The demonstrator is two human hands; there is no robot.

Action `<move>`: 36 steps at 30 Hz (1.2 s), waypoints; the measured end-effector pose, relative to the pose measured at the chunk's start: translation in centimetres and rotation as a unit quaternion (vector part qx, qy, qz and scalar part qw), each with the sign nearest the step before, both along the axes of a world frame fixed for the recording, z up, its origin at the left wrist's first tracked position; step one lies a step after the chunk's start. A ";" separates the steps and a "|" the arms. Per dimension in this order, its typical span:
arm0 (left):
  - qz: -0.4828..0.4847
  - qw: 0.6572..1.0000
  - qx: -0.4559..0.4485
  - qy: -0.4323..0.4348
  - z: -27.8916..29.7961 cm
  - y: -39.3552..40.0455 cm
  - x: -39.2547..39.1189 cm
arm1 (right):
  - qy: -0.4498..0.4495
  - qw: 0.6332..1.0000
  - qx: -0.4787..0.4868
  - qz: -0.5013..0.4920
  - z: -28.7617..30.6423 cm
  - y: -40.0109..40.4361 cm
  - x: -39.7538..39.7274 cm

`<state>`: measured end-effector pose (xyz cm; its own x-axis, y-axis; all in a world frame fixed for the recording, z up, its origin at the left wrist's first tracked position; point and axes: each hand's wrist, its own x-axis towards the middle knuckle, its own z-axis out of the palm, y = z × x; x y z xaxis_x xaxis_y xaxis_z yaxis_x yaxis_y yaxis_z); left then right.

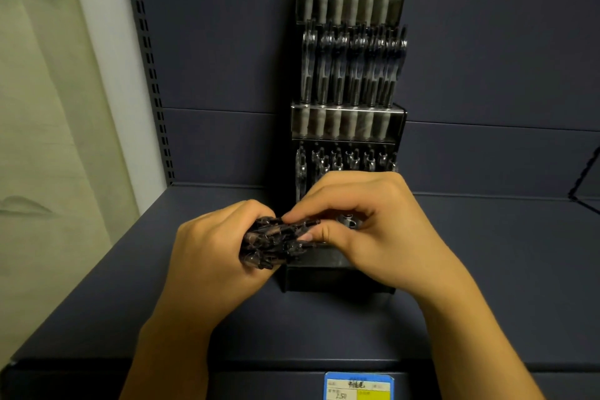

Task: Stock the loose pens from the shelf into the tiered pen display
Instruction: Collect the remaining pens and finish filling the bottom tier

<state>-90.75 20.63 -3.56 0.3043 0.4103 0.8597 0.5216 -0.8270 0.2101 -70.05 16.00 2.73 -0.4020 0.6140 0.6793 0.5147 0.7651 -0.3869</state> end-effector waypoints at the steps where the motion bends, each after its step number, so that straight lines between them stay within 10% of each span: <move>1: -0.003 1.000 -0.001 -0.004 0.0 0.0 0.0 | 0.006 1.000 0.004 0.003 0.0 0.0 0.1; 36: 0.021 0.999 -0.026 -0.016 0.0 0.1 -0.5 | 0.171 0.983 0.037 0.058 -0.6 -0.9 0.6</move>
